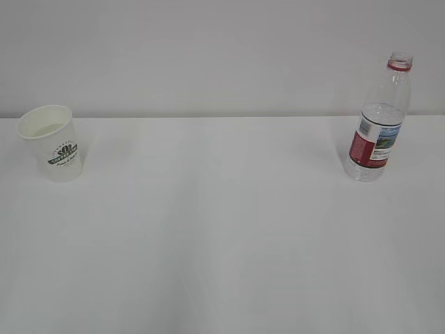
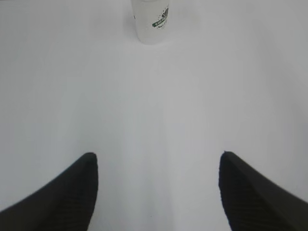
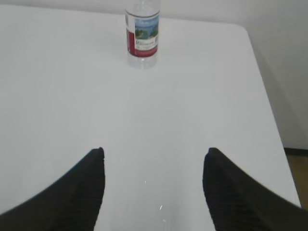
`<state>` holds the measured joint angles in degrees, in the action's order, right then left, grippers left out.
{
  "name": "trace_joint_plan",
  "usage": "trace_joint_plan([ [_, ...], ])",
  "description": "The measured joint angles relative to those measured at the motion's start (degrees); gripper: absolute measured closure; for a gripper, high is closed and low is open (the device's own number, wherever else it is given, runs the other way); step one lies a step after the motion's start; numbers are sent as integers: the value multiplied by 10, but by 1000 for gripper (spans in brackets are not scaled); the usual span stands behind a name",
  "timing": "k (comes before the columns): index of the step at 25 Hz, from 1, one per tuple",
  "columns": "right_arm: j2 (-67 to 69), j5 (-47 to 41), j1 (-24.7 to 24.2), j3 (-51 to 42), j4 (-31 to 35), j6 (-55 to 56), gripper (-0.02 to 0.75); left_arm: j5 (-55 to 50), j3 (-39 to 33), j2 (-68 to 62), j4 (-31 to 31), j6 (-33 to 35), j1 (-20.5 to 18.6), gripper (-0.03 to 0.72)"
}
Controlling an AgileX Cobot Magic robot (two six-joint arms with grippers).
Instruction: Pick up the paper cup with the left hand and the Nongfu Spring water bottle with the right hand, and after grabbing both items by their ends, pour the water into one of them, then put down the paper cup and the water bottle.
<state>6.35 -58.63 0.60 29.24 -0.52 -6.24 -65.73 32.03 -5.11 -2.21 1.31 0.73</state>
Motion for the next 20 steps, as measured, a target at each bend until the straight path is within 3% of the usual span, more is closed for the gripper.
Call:
trace_joint_plan([
  [7, -9, -86, 0, 1, 13, 0, 255, -4, -6, 0, 0, 0, 0, 120],
  [20, -53, -77, 0, -6, 1, 21, 255, 21, -19, 0, -2, 0, 0, 154],
])
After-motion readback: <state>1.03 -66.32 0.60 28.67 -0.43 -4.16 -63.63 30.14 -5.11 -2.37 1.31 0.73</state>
